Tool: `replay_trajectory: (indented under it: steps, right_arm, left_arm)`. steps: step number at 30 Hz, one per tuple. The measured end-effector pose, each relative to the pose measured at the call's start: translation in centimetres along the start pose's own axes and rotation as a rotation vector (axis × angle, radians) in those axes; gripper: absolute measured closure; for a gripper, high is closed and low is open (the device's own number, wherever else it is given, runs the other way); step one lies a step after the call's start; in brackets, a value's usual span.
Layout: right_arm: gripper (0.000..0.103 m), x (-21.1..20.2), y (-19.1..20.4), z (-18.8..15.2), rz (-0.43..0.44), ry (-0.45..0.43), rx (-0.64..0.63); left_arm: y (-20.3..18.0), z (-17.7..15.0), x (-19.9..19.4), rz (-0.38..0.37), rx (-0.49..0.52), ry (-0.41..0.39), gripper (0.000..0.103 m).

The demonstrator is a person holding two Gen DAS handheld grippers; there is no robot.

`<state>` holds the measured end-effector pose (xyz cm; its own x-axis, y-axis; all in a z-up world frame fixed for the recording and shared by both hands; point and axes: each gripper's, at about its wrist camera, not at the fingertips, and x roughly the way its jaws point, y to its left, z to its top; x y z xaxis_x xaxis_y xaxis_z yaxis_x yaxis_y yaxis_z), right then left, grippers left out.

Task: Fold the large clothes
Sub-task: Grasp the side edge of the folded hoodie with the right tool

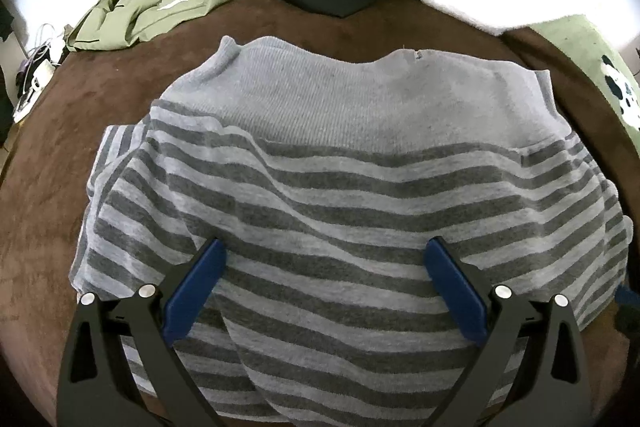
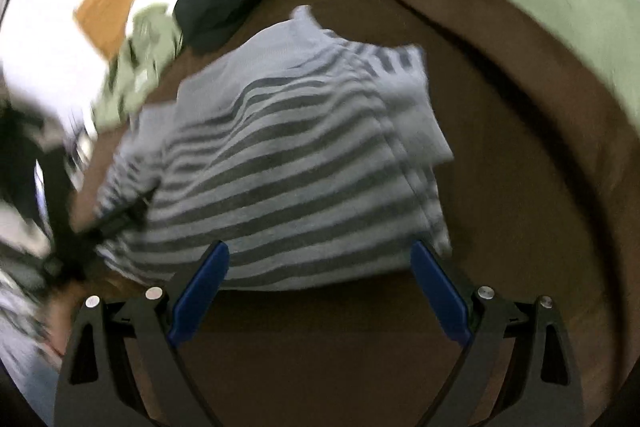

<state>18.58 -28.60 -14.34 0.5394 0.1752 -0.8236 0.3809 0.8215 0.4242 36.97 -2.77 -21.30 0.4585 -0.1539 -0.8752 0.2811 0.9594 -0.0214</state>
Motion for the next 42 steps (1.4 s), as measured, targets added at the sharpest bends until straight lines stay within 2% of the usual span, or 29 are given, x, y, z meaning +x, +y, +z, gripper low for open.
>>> replay_trajectory:
  steps: [4, 6, 9, 13, 17, 21, 24, 33, 35, 36, 39, 42]
  right_arm:
    - [0.014, 0.0, -1.0, -0.6, 0.074, -0.020, 0.046]
    - [0.015, 0.3, -2.3, -0.8, 0.168, -0.031, 0.148]
    - [0.020, 1.3, -4.1, -0.7, 0.263, -0.047, 0.274]
    - [0.021, 2.3, -6.0, -0.6, 0.362, -0.088, 0.423]
    - [0.021, 2.1, -6.5, -0.8, 0.375, -0.120, 0.527]
    - [0.022, 0.8, -6.4, -2.7, 0.314, -0.138, 0.554]
    - [0.024, 0.9, -7.3, -3.4, 0.301, -0.149, 0.582]
    - [0.023, 3.4, -7.0, -0.2, 0.306, -0.219, 0.606]
    - [0.045, 4.1, -6.6, 0.7, 0.298, -0.214, 0.601]
    - [0.070, 4.9, -6.7, 1.2, 0.316, -0.193, 0.612]
    - [0.075, 5.6, -7.0, 1.2, 0.345, -0.183, 0.642]
    - [0.078, 4.7, -6.3, 1.3, 0.331, -0.197, 0.587]
  left_arm:
    - [-0.1, -0.4, 0.0, 0.017, -0.019, -0.021, 0.005]
    - [-0.1, -0.5, 0.1, 0.020, -0.032, -0.024, 0.005]
    - [-0.1, -0.6, 0.1, 0.024, -0.038, -0.023, 0.005]
    - [-0.1, -0.5, 0.1, 0.026, -0.040, -0.014, 0.005]
    - [0.0, -0.5, 0.2, 0.022, -0.037, -0.007, 0.005]
    - [0.0, -0.4, 0.2, 0.022, -0.038, -0.005, 0.005]
    - [0.0, -0.4, 0.3, 0.022, -0.037, -0.004, 0.005]
    - [-0.1, -0.3, 0.4, 0.016, -0.031, 0.011, 0.005]
    - [-0.1, -0.2, 0.4, 0.014, -0.029, 0.018, 0.006]
    - [-0.1, -0.2, 0.4, 0.013, -0.028, 0.023, 0.006]
    - [-0.1, 0.0, 0.4, 0.014, -0.025, 0.039, 0.005]
    - [-0.1, 0.4, 0.1, 0.017, -0.029, 0.059, 0.006]
